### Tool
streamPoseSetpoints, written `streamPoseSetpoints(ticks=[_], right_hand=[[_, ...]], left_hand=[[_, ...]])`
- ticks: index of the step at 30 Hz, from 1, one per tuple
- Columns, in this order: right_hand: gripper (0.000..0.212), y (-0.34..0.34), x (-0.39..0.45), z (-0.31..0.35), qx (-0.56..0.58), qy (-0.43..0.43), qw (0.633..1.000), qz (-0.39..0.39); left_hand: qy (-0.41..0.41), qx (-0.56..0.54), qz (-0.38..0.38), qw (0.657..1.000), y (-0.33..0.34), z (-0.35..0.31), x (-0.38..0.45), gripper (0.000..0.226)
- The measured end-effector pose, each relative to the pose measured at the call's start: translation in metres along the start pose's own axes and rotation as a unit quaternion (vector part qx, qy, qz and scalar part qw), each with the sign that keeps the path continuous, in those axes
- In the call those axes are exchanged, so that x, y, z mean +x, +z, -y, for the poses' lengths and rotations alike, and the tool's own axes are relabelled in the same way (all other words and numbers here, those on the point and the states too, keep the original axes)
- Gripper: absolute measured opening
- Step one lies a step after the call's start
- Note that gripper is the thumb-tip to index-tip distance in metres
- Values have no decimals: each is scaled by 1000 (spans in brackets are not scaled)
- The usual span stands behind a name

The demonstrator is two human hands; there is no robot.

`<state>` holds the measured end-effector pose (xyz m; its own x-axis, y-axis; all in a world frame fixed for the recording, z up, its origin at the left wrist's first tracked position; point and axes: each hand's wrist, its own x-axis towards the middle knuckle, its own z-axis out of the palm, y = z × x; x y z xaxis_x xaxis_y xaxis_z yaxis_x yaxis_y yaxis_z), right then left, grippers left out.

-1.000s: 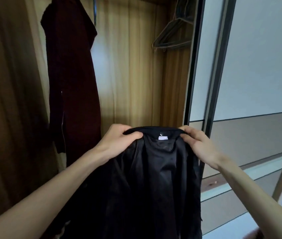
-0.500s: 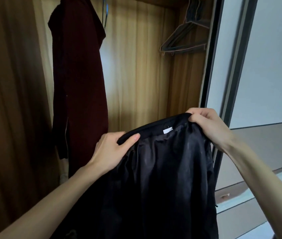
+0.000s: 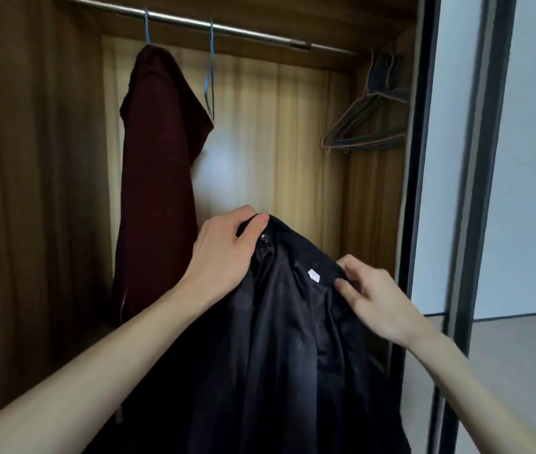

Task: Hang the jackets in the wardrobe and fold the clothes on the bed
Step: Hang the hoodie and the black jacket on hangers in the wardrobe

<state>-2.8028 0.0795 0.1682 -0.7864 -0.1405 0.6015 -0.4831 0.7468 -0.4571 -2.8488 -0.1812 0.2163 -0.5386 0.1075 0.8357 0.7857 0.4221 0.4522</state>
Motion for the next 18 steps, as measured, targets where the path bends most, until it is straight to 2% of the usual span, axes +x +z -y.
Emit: streamPoseSetpoints(ticks=[7,9,13,18], right_hand=[[8,13,40,7,21,-11,1000,4],[19,10,60,17,64,-26,997,-29],[26,-8,115,62,167,-54,978,-110],[53,-28,208,145,204,-66,972,-92]], left_hand=[[-23,-7,-60,998,27,-5,47,45],[-25,17,-74,997,27,-2,54,44],[-29,68,-90,993,22,6,61,44],[-44,140,-81,986,4,16,67,42]])
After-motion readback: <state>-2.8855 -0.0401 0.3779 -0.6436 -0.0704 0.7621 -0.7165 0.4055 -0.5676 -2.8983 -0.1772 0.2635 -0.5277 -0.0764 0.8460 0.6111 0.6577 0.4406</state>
